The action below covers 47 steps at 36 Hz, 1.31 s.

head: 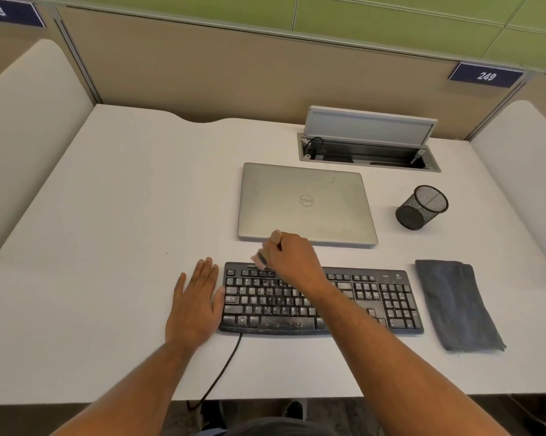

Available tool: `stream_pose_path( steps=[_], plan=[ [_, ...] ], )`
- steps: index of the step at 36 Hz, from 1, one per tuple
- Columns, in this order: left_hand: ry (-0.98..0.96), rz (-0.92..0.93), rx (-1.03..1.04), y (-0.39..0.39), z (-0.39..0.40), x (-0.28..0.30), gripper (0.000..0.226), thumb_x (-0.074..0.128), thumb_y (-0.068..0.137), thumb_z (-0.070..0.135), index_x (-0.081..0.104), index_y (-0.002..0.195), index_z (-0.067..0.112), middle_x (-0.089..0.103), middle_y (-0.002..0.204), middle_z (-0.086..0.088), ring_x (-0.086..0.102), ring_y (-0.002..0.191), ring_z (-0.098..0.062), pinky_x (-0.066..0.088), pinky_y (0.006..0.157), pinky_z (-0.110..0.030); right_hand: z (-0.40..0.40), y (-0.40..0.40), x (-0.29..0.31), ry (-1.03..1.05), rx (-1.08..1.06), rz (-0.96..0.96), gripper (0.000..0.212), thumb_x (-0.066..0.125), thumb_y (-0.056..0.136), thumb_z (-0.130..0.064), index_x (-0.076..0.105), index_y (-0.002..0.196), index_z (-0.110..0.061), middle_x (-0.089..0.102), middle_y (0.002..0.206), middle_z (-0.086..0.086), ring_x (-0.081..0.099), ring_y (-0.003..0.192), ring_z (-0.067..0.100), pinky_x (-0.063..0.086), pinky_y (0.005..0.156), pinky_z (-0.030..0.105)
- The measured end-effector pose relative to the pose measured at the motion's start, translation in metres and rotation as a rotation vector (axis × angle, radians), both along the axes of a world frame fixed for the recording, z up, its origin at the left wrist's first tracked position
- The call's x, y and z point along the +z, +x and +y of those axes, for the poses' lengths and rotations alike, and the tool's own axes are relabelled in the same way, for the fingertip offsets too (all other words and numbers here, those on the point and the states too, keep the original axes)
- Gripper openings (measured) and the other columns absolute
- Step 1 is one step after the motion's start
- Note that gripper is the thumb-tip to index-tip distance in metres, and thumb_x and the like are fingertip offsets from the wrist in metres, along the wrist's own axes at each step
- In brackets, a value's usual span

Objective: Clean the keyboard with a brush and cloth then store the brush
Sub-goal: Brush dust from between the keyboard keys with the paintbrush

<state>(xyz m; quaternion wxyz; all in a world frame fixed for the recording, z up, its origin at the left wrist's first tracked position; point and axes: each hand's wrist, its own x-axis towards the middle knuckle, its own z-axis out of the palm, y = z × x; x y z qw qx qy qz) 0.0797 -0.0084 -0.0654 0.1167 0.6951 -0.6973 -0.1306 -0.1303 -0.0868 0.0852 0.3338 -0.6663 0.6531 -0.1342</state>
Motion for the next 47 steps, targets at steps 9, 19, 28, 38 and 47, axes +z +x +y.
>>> stream_pose_path(
  steps=[9,19,28,38,47],
  plan=[
    [0.008,0.000,-0.004,-0.001,0.000,0.001,0.072,0.000,0.102,0.052,0.020,0.162,0.019,0.009,0.169,0.008,-0.001,0.156,-0.005,0.003,0.128,-0.042,-0.003,-0.023,-0.001,-0.095,-0.003,0.382,0.040,0.036,0.110,-0.032,0.069,0.096,-0.013,0.071,0.075,-0.003,0.067,0.066,0.015,0.060,0.072,0.034],
    [-0.007,0.000,-0.004,0.000,0.000,0.000,0.069,0.005,0.103,0.050,0.025,0.161,0.017,0.013,0.169,0.007,0.004,0.156,-0.007,0.005,0.128,-0.043,0.000,-0.013,0.007,0.008,0.023,0.039,0.035,0.047,0.109,-0.033,0.063,0.081,-0.019,0.063,0.067,-0.014,0.055,0.051,-0.005,0.042,0.059,0.019],
    [-0.004,0.000,-0.002,0.000,0.000,-0.001,0.070,0.004,0.103,0.051,0.025,0.161,0.017,0.012,0.169,0.007,0.004,0.156,-0.007,0.005,0.128,-0.044,-0.009,-0.052,0.007,-0.089,-0.013,0.409,0.046,0.036,0.111,-0.032,0.054,0.070,-0.019,0.065,0.066,-0.001,0.065,0.062,0.019,0.055,0.065,0.033],
    [-0.007,-0.001,-0.006,0.000,0.000,-0.002,0.069,0.005,0.103,0.050,0.024,0.161,0.017,0.013,0.168,0.006,0.004,0.156,-0.008,0.005,0.128,-0.044,-0.007,-0.048,0.007,0.015,-0.042,0.139,0.053,0.039,0.110,-0.033,0.060,0.064,-0.017,0.064,0.063,-0.003,0.060,0.058,0.017,0.045,0.060,0.030],
    [0.004,-0.004,-0.009,-0.001,0.001,0.003,0.073,-0.001,0.101,0.051,0.023,0.161,0.017,0.012,0.169,0.006,0.003,0.156,-0.007,0.004,0.128,-0.043,-0.005,-0.049,0.010,0.037,-0.219,-0.037,0.037,0.052,0.105,-0.024,0.071,0.081,-0.003,0.074,0.071,0.005,0.073,0.064,0.018,0.061,0.063,0.038]
  ],
)
